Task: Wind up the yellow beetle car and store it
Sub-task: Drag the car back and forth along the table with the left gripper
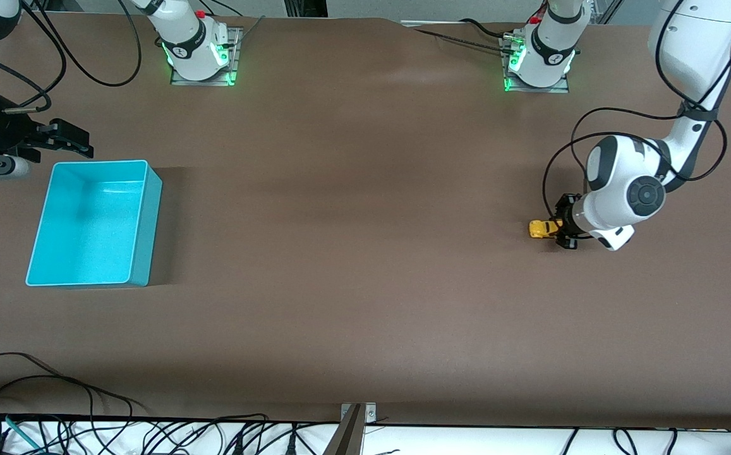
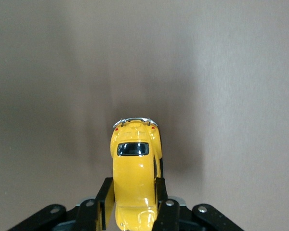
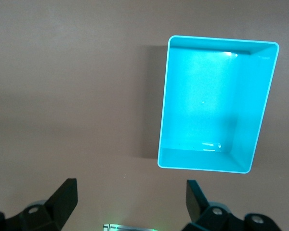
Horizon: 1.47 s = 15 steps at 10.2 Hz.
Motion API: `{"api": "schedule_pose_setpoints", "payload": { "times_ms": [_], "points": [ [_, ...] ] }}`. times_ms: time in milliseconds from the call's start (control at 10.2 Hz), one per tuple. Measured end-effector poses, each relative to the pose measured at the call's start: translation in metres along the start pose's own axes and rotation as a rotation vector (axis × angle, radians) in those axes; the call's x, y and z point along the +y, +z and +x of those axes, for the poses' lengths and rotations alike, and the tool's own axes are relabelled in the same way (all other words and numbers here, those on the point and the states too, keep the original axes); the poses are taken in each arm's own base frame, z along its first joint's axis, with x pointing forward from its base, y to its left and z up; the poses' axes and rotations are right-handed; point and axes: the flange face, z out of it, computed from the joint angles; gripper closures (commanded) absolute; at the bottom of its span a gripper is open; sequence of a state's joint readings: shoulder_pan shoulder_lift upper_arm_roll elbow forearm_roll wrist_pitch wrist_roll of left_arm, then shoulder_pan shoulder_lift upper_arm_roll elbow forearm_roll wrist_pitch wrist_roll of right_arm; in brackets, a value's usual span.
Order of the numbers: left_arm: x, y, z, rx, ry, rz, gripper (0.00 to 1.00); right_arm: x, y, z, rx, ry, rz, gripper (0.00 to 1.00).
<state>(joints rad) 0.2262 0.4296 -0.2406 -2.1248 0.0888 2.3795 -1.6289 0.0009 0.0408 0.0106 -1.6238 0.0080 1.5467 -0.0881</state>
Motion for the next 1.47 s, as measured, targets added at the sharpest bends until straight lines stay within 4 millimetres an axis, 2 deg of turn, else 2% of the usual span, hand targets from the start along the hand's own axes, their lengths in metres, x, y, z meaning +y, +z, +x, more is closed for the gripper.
{"api": "schedule_pose_setpoints", "payload": {
  "times_ms": [392,687,1472],
  "points": [
    [-0.002,-0.001,0.045,0.005,0.002,-0.004,1.00,0.000,0.000,0.000,0.000,0.000,0.000,0.00],
    [-0.003,-0.002,0.069,-0.001,0.025,-0.009,1.00,0.000,0.000,0.000,0.000,0.000,0.000,0.00],
    [-0.005,-0.003,0.083,-0.004,0.082,-0.011,1.00,0.000,0.000,0.000,0.000,0.000,0.000,0.00]
  ]
}}
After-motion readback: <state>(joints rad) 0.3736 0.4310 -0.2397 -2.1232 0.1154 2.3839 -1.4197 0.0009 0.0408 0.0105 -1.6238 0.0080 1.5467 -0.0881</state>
